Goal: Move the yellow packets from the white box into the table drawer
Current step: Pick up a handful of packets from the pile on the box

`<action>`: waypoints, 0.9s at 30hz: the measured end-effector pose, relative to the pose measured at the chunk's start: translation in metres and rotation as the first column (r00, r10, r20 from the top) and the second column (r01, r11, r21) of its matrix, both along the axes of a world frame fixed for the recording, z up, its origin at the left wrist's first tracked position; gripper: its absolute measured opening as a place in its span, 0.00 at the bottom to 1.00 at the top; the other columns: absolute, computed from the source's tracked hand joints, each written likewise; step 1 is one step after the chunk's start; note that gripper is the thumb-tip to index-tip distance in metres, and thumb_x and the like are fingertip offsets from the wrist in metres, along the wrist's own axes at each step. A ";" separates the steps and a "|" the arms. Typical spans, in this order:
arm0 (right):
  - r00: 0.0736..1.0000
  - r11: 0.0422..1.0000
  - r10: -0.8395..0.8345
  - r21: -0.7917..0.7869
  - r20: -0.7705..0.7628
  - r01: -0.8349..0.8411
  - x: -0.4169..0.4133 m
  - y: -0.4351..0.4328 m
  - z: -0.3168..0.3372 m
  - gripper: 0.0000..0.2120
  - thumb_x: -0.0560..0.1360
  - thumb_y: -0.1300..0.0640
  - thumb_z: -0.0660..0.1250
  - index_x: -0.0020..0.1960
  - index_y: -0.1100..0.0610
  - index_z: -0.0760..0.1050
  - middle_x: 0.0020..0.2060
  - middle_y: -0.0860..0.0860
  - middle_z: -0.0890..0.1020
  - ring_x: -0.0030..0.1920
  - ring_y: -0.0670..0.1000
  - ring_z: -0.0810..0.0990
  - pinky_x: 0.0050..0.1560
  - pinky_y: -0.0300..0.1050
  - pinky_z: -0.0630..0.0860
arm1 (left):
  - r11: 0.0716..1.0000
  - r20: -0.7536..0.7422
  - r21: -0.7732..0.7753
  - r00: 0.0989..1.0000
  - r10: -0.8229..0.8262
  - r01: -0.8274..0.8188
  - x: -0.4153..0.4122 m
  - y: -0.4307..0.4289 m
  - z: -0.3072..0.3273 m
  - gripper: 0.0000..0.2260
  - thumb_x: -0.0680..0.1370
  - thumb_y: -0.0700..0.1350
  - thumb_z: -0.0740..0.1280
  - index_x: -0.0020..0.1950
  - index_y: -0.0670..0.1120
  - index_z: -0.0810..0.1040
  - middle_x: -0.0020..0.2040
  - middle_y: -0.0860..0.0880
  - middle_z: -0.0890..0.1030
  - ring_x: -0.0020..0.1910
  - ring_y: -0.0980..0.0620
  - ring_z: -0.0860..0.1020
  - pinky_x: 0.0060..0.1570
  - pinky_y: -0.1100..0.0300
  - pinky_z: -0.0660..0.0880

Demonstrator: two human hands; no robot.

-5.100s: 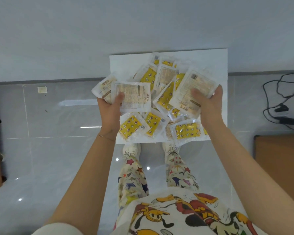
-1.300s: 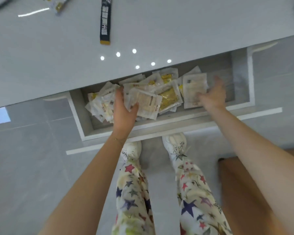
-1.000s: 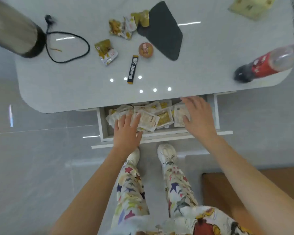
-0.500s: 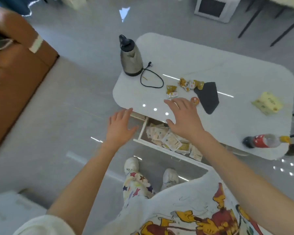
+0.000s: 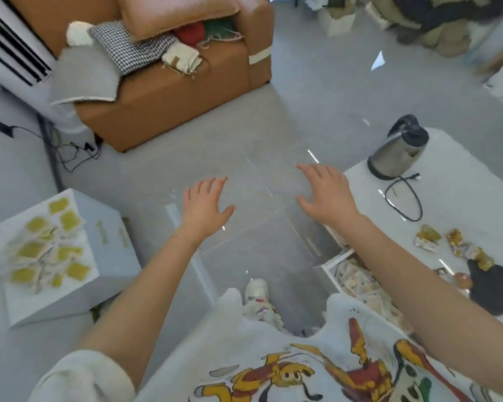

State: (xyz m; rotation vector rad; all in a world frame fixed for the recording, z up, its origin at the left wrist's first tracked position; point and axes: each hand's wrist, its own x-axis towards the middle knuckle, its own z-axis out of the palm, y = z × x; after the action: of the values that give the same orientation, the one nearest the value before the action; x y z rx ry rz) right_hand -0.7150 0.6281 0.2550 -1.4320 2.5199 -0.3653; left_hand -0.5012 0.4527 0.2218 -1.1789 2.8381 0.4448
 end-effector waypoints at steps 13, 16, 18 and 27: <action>0.902 0.900 0.430 0.090 -0.021 -0.427 0.094 -0.236 0.014 0.33 0.74 0.48 0.66 0.75 0.50 0.59 0.68 0.52 0.71 0.68 0.58 0.66 0.67 0.52 0.61 | 0.886 -0.084 -0.004 0.883 0.462 -0.464 0.143 -0.114 0.015 0.34 0.76 0.56 0.65 0.78 0.52 0.55 0.75 0.46 0.63 0.73 0.44 0.61 0.71 0.48 0.56; 0.846 0.842 0.533 0.107 -0.006 -0.529 0.115 -0.285 0.011 0.33 0.74 0.48 0.66 0.75 0.49 0.58 0.68 0.52 0.70 0.69 0.58 0.66 0.68 0.53 0.61 | 0.821 -0.081 0.008 0.818 0.569 -0.571 0.170 -0.131 0.015 0.34 0.76 0.57 0.65 0.78 0.51 0.55 0.75 0.47 0.63 0.73 0.45 0.60 0.72 0.48 0.56; 0.805 0.801 0.593 0.104 -0.006 -0.590 0.128 -0.318 0.010 0.32 0.74 0.48 0.66 0.75 0.50 0.59 0.68 0.52 0.71 0.69 0.57 0.66 0.68 0.53 0.61 | 0.780 -0.063 0.020 0.778 0.626 -0.626 0.186 -0.142 0.015 0.34 0.77 0.56 0.65 0.79 0.51 0.54 0.76 0.47 0.61 0.74 0.44 0.58 0.72 0.48 0.54; 0.548 0.543 0.836 0.110 0.014 -0.832 0.187 -0.459 0.012 0.32 0.74 0.49 0.65 0.75 0.50 0.59 0.68 0.51 0.69 0.70 0.56 0.64 0.69 0.52 0.59 | 0.474 -0.036 0.069 0.473 0.880 -0.878 0.227 -0.178 0.006 0.34 0.77 0.58 0.64 0.78 0.52 0.54 0.78 0.46 0.56 0.76 0.43 0.56 0.73 0.44 0.54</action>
State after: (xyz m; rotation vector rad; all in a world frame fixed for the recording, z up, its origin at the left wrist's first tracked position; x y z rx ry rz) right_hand -0.5277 0.1691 0.2665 -2.3723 1.5114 -0.0083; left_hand -0.2744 0.2744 0.2279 -2.6130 1.9457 0.5410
